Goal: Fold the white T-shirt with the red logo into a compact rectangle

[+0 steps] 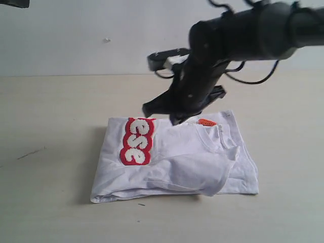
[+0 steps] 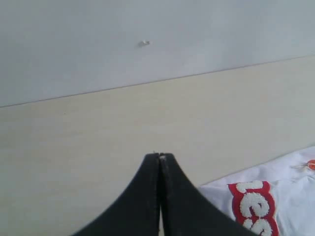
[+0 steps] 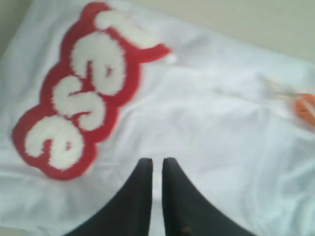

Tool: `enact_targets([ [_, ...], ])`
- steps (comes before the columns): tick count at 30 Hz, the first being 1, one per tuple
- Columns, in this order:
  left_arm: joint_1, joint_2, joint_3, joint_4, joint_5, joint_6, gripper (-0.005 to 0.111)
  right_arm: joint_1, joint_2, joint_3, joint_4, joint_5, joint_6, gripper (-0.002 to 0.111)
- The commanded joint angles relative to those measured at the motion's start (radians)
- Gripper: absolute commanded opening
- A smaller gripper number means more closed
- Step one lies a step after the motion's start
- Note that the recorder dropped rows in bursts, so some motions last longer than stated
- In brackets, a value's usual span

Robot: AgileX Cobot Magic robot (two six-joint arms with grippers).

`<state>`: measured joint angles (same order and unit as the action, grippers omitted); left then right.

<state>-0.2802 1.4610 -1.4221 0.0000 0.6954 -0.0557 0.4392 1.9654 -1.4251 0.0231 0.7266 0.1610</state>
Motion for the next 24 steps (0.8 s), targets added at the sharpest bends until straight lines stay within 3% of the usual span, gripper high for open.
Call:
enact_targets([
  [1, 0.001, -0.024, 0.037, -0.015, -0.034, -0.001, 0.0, -0.128, -0.103, 0.078, -0.023, 0.036, -0.006, 0.028],
  [7, 0.001, -0.051, 0.072, -0.015, -0.047, -0.001, 0.0, -0.257, -0.116, 0.191, 0.016, 0.023, -0.04, 0.053],
  [14, 0.001, -0.06, 0.072, -0.015, -0.027, -0.001, 0.0, -0.32, -0.096, 0.306, 0.16, -0.049, -0.161, 0.054],
  [20, 0.001, -0.062, 0.072, -0.015, -0.022, -0.001, 0.0, -0.325, -0.016, 0.369, 0.337, -0.146, -0.274, 0.054],
  [24, 0.001, -0.062, 0.072, -0.015, -0.025, -0.001, 0.0, -0.325, 0.011, 0.369, 0.351, -0.163, -0.293, 0.054],
])
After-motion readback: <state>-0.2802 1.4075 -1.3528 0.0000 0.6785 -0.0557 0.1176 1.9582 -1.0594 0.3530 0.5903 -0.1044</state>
